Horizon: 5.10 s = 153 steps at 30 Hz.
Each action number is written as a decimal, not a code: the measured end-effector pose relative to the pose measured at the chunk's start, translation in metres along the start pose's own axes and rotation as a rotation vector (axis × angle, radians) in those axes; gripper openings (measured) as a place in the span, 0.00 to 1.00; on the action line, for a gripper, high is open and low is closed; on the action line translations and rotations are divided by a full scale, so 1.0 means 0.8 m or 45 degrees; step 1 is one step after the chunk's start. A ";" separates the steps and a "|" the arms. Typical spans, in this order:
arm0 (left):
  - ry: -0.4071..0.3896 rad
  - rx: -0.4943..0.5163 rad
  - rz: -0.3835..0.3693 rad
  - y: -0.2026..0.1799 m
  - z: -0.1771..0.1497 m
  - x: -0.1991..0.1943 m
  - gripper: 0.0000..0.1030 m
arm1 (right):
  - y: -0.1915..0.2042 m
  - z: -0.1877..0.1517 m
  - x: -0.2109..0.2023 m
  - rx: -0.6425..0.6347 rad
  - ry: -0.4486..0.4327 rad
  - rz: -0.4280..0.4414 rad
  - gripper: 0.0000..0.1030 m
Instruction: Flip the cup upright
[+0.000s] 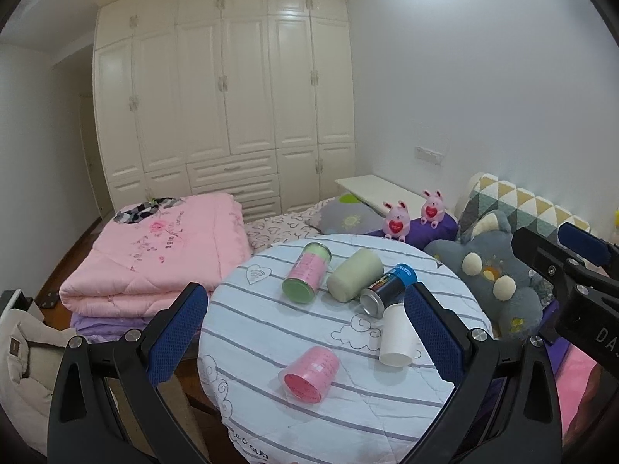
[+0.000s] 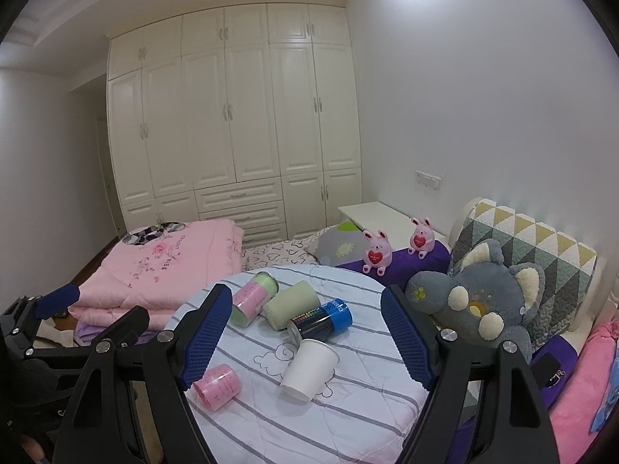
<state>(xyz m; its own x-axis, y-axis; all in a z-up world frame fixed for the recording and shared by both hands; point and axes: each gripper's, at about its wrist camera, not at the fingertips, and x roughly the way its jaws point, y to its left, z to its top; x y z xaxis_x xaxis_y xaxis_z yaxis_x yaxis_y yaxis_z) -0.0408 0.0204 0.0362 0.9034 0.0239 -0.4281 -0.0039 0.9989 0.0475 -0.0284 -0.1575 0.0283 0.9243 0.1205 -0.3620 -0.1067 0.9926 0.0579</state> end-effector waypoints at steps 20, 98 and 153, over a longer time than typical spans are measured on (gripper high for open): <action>0.085 0.026 -0.027 -0.004 -0.003 0.035 1.00 | 0.006 -0.006 0.023 -0.018 0.071 -0.009 0.78; 0.857 0.612 -0.418 -0.098 0.028 0.451 1.00 | -0.080 -0.041 0.340 0.421 0.597 -0.098 0.78; 1.128 0.076 -0.307 -0.019 -0.032 0.391 0.78 | -0.018 -0.035 0.281 0.255 0.603 0.057 0.78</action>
<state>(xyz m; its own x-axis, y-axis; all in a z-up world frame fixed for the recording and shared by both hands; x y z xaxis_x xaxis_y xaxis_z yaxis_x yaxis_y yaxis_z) 0.2312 0.0138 -0.1216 0.2180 -0.1372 -0.9663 0.1863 0.9777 -0.0968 0.1704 -0.1447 -0.0801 0.6483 0.2021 -0.7341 -0.0272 0.9697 0.2429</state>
